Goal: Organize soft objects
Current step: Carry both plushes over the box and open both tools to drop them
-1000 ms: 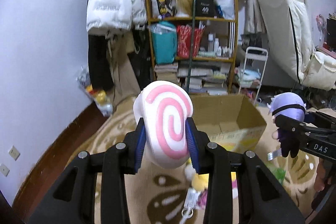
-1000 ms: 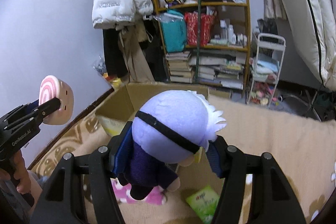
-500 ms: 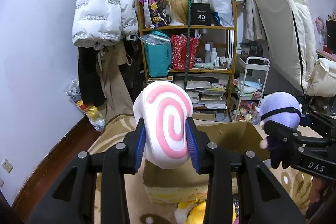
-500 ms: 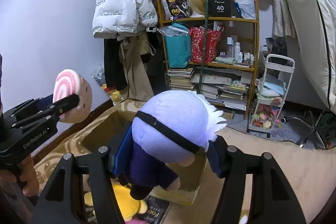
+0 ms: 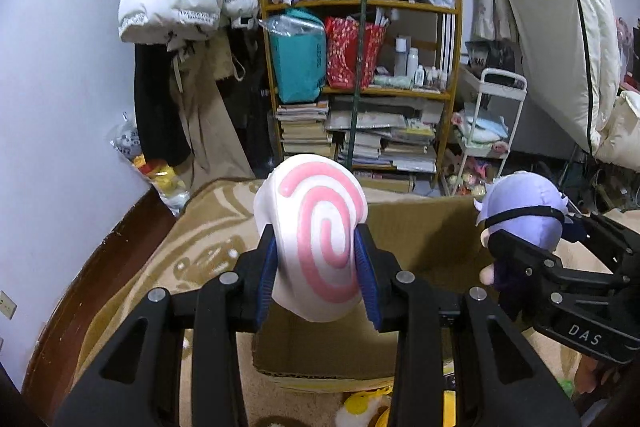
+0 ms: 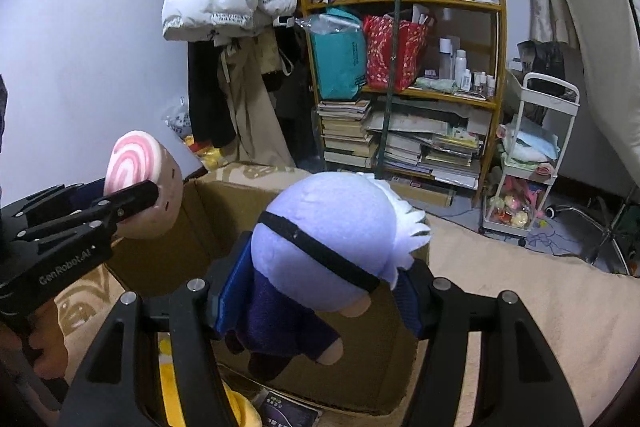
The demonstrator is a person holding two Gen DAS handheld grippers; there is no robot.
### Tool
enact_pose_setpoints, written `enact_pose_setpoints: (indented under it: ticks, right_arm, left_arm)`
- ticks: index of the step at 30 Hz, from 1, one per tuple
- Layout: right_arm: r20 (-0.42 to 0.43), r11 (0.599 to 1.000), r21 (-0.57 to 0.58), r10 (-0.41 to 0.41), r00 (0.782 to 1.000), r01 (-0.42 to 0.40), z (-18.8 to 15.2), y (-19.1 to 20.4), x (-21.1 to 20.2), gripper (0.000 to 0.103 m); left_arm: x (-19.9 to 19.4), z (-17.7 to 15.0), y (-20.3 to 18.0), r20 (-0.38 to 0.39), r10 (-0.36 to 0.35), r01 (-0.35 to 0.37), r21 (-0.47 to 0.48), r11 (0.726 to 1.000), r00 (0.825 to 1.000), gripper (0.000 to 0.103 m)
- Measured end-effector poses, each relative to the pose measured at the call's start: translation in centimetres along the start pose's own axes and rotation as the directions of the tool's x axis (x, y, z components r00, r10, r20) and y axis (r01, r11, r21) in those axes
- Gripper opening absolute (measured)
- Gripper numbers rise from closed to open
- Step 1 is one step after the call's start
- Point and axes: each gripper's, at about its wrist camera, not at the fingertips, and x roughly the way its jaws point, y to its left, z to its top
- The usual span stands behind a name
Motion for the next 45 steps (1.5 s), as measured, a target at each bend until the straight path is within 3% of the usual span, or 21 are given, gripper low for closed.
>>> enact_pose_setpoints:
  ticks: [17, 19, 22, 31, 34, 45]
  right_arm:
    - [-0.064, 1.000, 0.005, 0.015, 0.998, -0.015, -1.6, -0.2, 0.6, 0.069]
    - [-0.072, 1.000, -0.002, 0.014, 0.997, -0.015, -1.8, -0.1, 0.5, 0.078]
    - [-0.070, 1.000, 0.002, 0.008, 0.998, -0.008, -1.9, -0.1, 0.2, 0.083]
    - [-0.039, 0.998, 0.065, -0.009, 0.999, 0.012, -1.8, -0.7, -3.1, 0.103]
    - [-0.034, 0.995, 0.094, -0.019, 0.999, 0.022, -1.8, -1.1, -4.7, 0.103]
    - [-0.016, 0.988, 0.137, -0.070, 0.997, 0.072, -2.7, -1.5, -10.2, 0.103]
  left_arm:
    - [2.5, -1.4, -0.5, -0.137, -0.046, 0.044, -0.021, 0.999, 0.990, 0.041]
    - [2.4, -1.3, -0.3, -0.141, -0.037, 0.033, -0.031, 0.999, 0.989, 0.049]
    - [1.8, -1.2, 0.0, -0.126, -0.033, 0.029, -0.032, 0.999, 0.991, 0.064]
    - [-0.8, -1.0, 0.3, -0.102, -0.035, 0.033, -0.026, 0.999, 0.994, 0.086]
    - [-1.9, -1.2, 0.6, -0.120, -0.037, 0.032, -0.045, 0.998, 0.992, 0.096]
    - [-7.4, -2.6, 1.4, -0.130, 0.018, -0.020, -0.013, 1.000, 0.991, 0.099]
